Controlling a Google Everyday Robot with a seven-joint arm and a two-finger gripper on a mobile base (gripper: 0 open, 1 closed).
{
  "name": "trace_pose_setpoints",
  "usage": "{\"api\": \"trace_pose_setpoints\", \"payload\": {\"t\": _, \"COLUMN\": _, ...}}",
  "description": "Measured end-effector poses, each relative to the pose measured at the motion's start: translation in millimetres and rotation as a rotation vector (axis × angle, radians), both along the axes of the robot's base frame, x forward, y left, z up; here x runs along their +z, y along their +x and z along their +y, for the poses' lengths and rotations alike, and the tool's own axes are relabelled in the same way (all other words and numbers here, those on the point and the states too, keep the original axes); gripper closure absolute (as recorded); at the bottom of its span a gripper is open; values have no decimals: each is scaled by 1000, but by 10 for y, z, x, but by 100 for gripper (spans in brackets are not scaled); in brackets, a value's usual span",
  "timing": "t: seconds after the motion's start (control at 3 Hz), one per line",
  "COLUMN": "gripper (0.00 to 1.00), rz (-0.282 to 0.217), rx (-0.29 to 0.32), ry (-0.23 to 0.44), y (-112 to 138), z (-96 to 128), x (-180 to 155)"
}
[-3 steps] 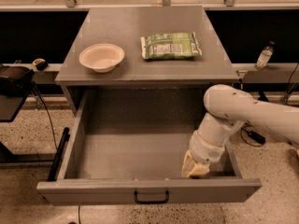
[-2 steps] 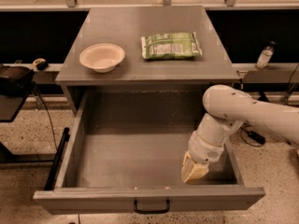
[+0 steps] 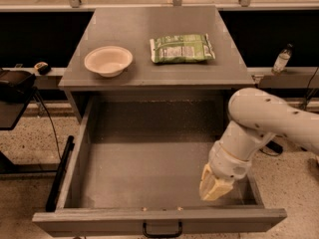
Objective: Open top drawer
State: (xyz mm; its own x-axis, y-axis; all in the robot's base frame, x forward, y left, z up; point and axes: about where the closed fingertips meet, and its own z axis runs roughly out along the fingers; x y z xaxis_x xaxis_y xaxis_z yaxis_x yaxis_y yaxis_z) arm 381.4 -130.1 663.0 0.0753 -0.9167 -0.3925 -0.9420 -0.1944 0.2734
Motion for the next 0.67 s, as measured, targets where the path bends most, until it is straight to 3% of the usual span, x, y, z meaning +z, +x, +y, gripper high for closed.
{"api": "trace_pose_setpoints", "payload": {"t": 0.33, "gripper": 100, "rz": -161, "rx": 26, "ry": 19, "y": 92, "z": 4, "x": 574}}
{"api": "trace_pose_setpoints", "payload": {"t": 0.67, "gripper": 75, "rz": -328, "rx": -19, "ry": 18, "y": 267, "z": -24, "x": 1192}}
